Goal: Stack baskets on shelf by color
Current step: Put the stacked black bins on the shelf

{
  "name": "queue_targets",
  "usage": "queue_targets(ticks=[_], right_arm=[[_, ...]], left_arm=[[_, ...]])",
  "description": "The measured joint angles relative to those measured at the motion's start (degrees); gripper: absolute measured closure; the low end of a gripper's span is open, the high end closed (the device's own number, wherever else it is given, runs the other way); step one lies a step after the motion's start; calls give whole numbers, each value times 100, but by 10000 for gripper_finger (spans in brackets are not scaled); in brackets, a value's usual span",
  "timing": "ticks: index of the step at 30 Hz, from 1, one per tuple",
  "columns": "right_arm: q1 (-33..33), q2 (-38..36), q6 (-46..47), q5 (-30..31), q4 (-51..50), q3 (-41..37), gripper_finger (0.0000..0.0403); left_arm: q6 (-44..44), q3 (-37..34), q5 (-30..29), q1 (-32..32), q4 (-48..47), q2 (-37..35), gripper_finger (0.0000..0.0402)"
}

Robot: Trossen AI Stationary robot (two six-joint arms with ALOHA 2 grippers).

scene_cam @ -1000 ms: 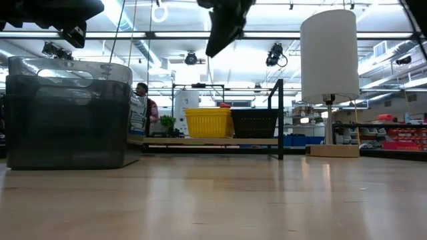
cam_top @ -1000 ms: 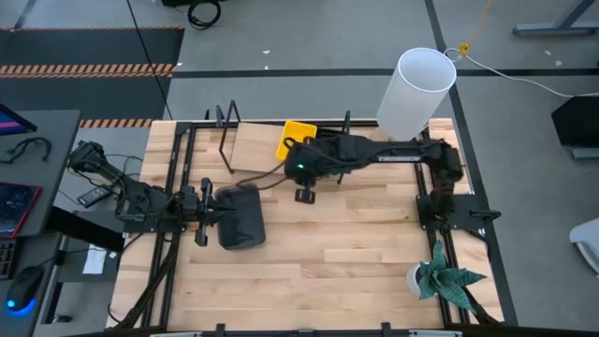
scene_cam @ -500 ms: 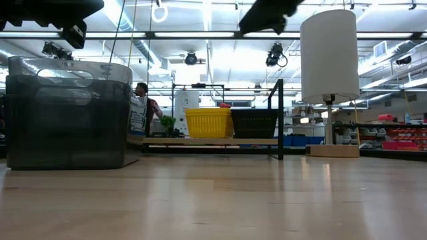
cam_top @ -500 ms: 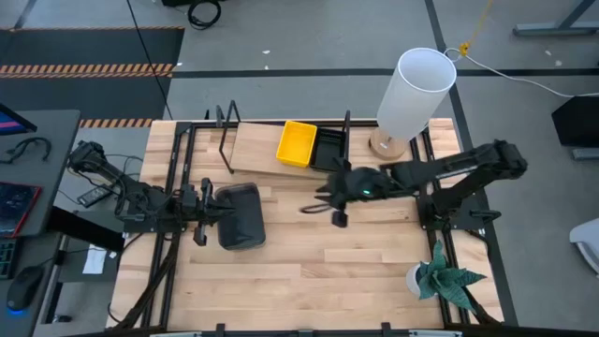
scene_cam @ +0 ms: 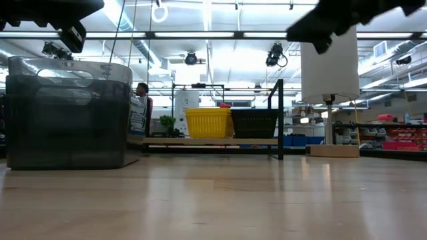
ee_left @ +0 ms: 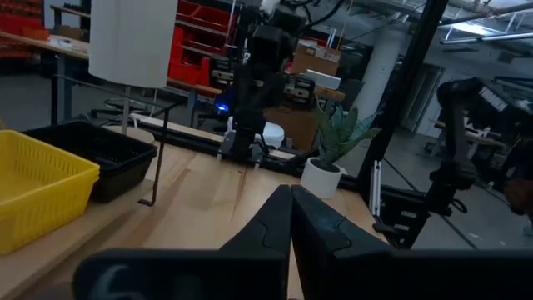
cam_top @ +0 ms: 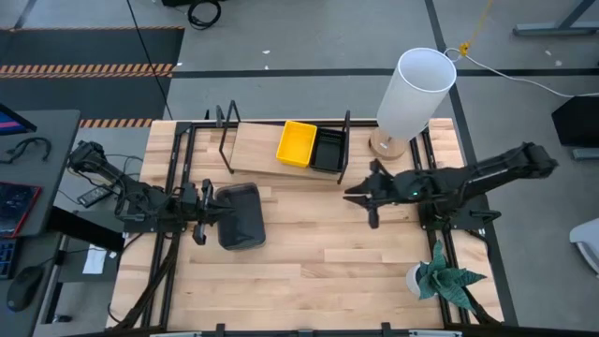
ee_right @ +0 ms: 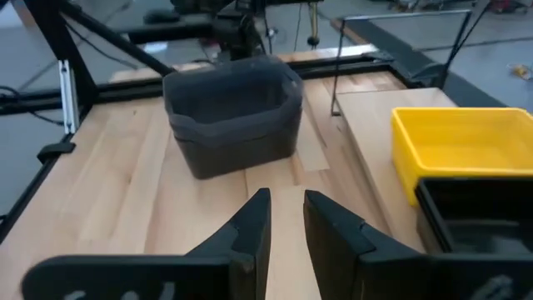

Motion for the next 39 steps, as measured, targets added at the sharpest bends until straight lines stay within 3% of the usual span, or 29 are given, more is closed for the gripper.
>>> queue_targets(ticks=[13,26,39], right_arm=[[-1,-2196,-104,-320,652,-1751,324],[-3,-3945,-320,-553,645,-2461,324],[-3,-4937,-360,-824,610,-2948,324]], left_arm=[[-339,0,0,1,-274,-2,388],[-426,0,-2,-1,-426,-1,393],[-842,140,136,1,-737,0,394]])
